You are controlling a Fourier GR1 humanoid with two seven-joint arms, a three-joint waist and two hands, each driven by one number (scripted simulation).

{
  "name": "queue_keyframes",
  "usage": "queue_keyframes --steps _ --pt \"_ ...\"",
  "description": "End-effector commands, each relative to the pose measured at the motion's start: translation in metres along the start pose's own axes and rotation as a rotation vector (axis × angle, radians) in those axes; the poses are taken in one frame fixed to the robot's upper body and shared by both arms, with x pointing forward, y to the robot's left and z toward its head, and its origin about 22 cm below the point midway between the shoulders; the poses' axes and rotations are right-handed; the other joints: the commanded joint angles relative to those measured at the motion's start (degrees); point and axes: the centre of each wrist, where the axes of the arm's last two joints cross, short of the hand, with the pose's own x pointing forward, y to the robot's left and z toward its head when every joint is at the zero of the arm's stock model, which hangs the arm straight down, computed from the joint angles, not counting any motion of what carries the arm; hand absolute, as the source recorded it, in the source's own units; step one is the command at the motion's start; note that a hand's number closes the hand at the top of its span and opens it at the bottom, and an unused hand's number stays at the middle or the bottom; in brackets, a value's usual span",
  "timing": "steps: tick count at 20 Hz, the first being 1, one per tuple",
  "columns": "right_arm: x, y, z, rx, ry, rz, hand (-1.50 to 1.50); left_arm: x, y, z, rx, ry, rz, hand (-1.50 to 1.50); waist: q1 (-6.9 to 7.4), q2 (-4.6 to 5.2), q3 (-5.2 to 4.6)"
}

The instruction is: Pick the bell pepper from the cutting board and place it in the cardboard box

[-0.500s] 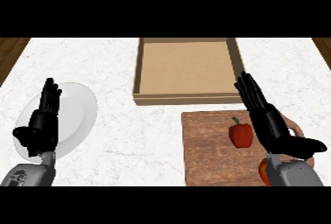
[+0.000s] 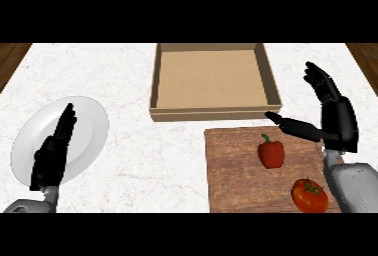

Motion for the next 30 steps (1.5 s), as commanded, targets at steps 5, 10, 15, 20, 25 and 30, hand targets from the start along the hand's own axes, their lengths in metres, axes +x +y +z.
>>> queue_keyframes --steps 5,10,15,20,25,30 --pt "-0.012 -0.011 0.022 -0.248 0.008 0.045 -1.50 0.030 -0.010 0.005 -0.078 0.044 -0.022 0.00 0.48 -0.38 0.32" --pt "-0.015 -0.040 0.028 -0.003 0.103 0.432 -1.50 0.006 0.006 0.008 -0.075 0.072 -0.023 0.00 0.13 -0.61 0.11" --pt "0.009 -0.053 0.022 0.232 0.261 0.686 -1.50 0.006 0.003 0.012 -0.065 0.062 -0.017 0.00 0.67 -0.73 0.00" --pt "0.040 -0.042 0.026 0.488 0.431 0.798 -1.50 0.006 -0.013 0.020 -0.070 0.056 -0.020 0.00 0.53 -0.78 0.07" --pt "0.077 -0.009 0.019 0.604 0.528 0.832 -1.50 0.011 0.002 0.014 -0.078 0.048 -0.024 0.00 1.18 -0.46 0.21" --pt "0.094 0.013 0.027 0.565 0.599 0.848 -1.50 0.016 -0.007 0.015 -0.079 0.070 -0.020 0.00 0.69 -0.37 0.28"
